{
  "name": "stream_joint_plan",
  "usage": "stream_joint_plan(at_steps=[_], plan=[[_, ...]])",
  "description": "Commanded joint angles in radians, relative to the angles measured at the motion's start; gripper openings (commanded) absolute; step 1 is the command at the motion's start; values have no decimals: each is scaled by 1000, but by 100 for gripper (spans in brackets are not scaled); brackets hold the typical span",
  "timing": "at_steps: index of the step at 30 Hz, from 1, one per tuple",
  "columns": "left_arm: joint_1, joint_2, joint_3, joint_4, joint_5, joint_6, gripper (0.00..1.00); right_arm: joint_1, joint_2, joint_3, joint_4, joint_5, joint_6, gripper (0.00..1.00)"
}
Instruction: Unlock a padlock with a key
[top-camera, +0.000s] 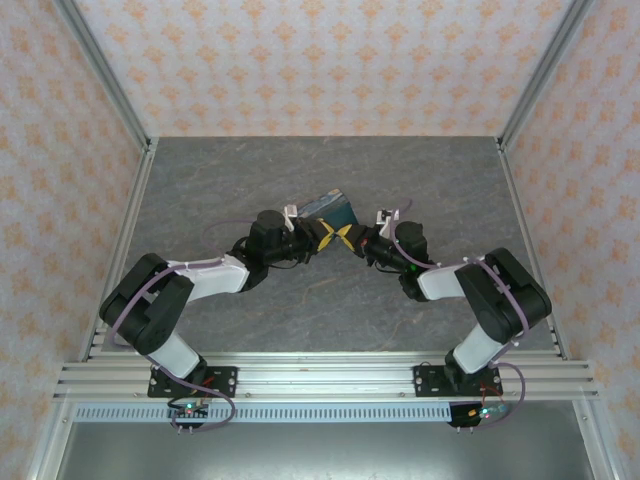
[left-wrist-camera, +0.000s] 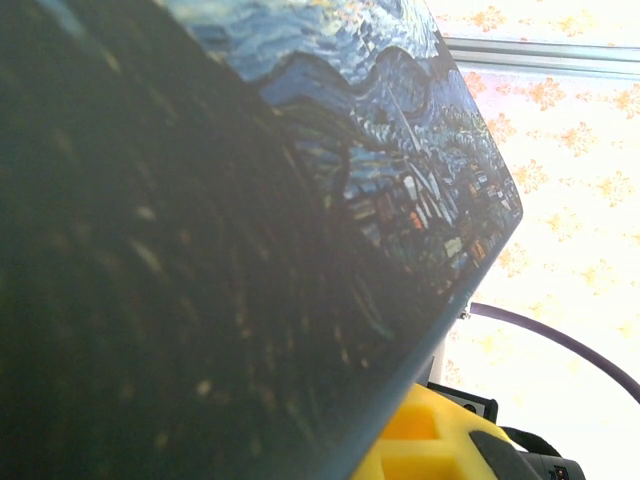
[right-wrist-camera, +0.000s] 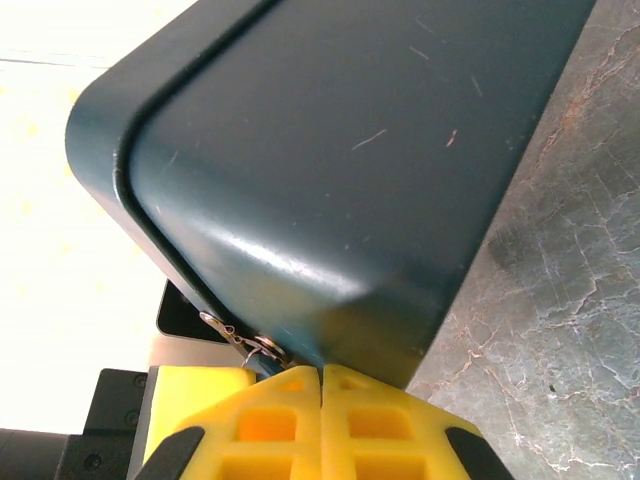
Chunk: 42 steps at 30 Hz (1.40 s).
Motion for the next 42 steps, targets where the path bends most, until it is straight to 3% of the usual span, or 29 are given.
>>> stream_joint_plan(at_steps=[1,17,26,42], plan=[[-72,-37,24,185,190,7,0,15,29,40,-5,-25,-47,0],[-72,-34,26,183,185,-10,0,11,-26,52,-104,-23,-198,0],[-71,-26,29,197,152,-20,0,26,0,9,64,-70,-32,0],[-72,-3,39,211,145,-30,0,82,-31,-1,61,-69,9,0]])
